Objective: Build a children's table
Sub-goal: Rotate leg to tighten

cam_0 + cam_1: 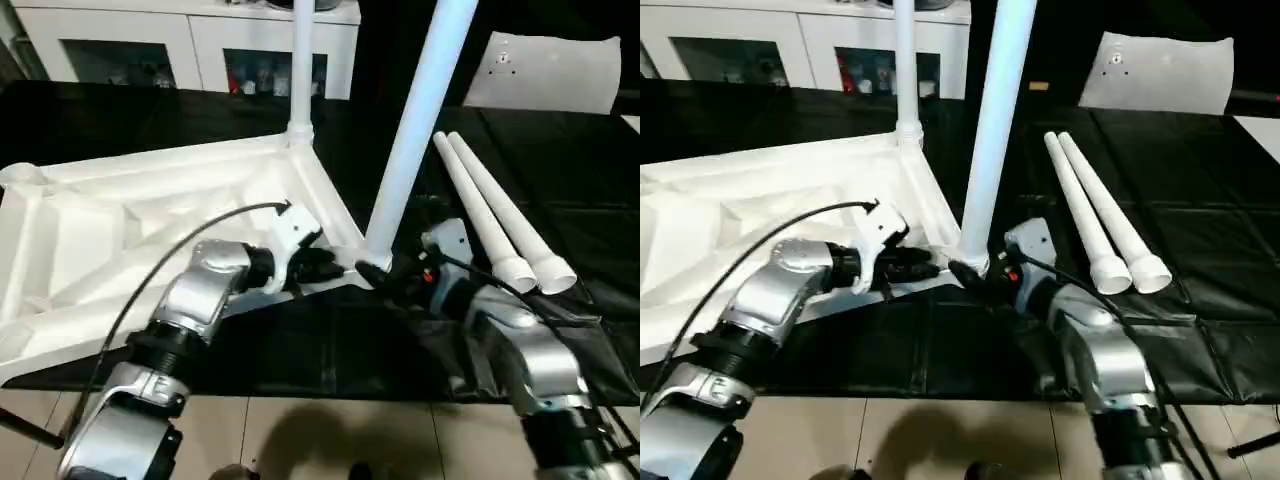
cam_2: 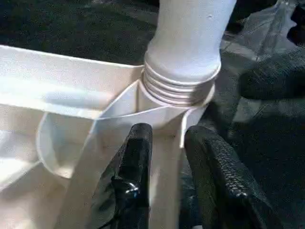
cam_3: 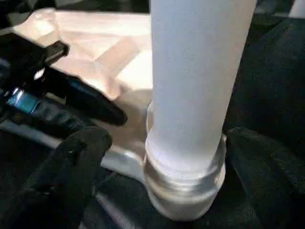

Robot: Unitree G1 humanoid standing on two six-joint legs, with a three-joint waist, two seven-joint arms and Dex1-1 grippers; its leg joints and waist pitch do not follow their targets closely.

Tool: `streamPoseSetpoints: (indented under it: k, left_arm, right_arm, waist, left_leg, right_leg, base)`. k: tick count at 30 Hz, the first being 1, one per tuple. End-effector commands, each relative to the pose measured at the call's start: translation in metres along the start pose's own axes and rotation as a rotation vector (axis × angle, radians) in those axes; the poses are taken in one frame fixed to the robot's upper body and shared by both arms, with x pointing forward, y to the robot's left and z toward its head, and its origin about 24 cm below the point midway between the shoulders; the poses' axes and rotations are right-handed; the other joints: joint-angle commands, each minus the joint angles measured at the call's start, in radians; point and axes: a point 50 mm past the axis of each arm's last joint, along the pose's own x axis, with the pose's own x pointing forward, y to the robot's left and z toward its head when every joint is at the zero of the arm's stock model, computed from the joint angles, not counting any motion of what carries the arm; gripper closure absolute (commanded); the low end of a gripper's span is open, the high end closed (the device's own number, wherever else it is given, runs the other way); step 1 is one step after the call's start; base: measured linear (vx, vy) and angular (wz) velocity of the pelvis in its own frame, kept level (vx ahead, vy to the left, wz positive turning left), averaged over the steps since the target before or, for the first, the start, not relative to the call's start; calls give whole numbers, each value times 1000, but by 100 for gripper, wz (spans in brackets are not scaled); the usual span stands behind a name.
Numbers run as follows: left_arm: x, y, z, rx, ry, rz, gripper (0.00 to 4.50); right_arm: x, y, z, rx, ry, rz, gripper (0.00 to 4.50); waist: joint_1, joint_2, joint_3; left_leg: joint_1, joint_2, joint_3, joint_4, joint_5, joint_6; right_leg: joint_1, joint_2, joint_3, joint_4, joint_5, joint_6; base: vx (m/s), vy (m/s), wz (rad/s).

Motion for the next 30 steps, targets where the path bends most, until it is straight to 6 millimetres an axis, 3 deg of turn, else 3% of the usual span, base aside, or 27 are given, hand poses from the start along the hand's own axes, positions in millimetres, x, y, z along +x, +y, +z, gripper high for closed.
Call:
streamPoseSetpoints:
  k: [1,5,13,14,30]
  left_arm:
    - [1,1,6,-1,-1,-1,280]
    - [0,1,0,14,48,-14,235]
    - [0,7,-9,86,136,15,235]
    - [0,7,-9,87,135,15,263]
    - [0,7,-9,95,151,-56,392]
  right_arm:
    - [-8,-4,2,-24,9,-9,0]
    - [-15,-5,-2,-33,30,-7,0]
    - [-18,-3,-7,-53,65,-5,0]
    - [-18,-3,-8,-53,67,-3,0]
    - [-18,0,-9,-60,76,26,0]
  waist:
    - [5,4,-71]
    - [7,3,-71]
    - [6,10,-71]
    - [7,8,-71]
    - [15,10,-75]
  left_leg:
    - [6,56,-17,-63,-175,65]
    - [6,54,-16,-61,-184,70]
    - [8,53,-20,-62,-225,53]
    - [8,54,-21,-63,-229,49]
    - [8,54,-21,-60,-208,55]
  right_leg:
    - [66,-65,57,-63,-230,-198]
    - [65,-66,57,-67,-247,-189]
    - [62,-65,53,-76,-308,-167]
    - [64,-66,53,-74,-306,-169]
    - [65,-67,54,-69,-262,-184]
  base:
    - [0,0,0]
    - [0,0,0]
    - [0,0,0]
    - [0,0,0]
    - [0,0,0]
